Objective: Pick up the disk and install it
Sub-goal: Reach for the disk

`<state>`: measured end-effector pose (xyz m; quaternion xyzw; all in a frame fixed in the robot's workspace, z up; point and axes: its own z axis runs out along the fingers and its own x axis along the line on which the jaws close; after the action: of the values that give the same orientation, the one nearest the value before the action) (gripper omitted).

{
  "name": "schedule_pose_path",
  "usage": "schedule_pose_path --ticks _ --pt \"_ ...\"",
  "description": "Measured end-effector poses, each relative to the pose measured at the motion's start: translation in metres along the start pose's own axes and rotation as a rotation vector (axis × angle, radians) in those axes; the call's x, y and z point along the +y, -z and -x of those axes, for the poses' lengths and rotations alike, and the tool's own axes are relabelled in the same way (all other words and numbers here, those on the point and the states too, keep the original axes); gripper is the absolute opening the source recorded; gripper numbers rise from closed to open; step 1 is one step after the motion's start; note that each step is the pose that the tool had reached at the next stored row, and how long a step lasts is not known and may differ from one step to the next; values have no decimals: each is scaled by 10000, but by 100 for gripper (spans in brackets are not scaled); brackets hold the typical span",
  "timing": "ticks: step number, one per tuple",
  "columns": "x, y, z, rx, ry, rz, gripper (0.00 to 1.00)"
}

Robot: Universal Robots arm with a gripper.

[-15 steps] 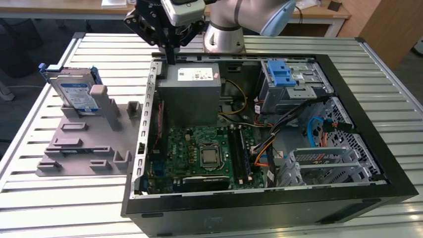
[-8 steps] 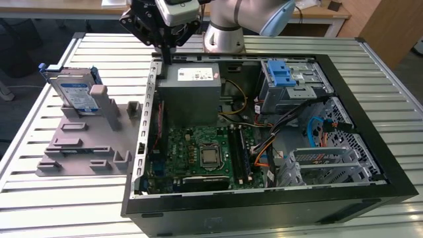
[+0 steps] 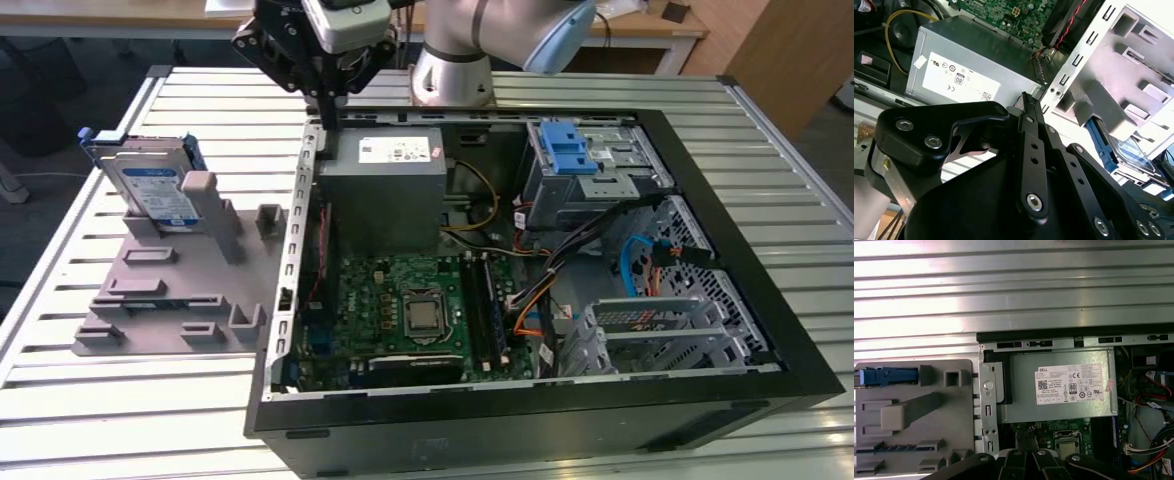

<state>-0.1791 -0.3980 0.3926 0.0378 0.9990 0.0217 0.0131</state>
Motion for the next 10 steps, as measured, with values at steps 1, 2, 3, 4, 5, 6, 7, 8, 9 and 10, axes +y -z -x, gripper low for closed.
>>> schedule_pose_path --ticks 1,2,3,4,5,6,7,8,9,10 --pt "-1 0 -9 0 0 0 11" --pt "-1 0 -17 0 -1 0 11" --pt "-2 0 -26 0 -1 0 11" --pt "-3 0 -35 0 -1 0 11" --pt "-3 0 -43 0 0 0 11" --pt "-4 1 -51 0 -1 0 11" --pt "-5 1 -59 0 -1 0 11" --pt "-5 1 -68 0 -1 0 11" --pt "-6 1 -76 0 -1 0 11" --pt "-7 1 -85 0 -1 0 11"
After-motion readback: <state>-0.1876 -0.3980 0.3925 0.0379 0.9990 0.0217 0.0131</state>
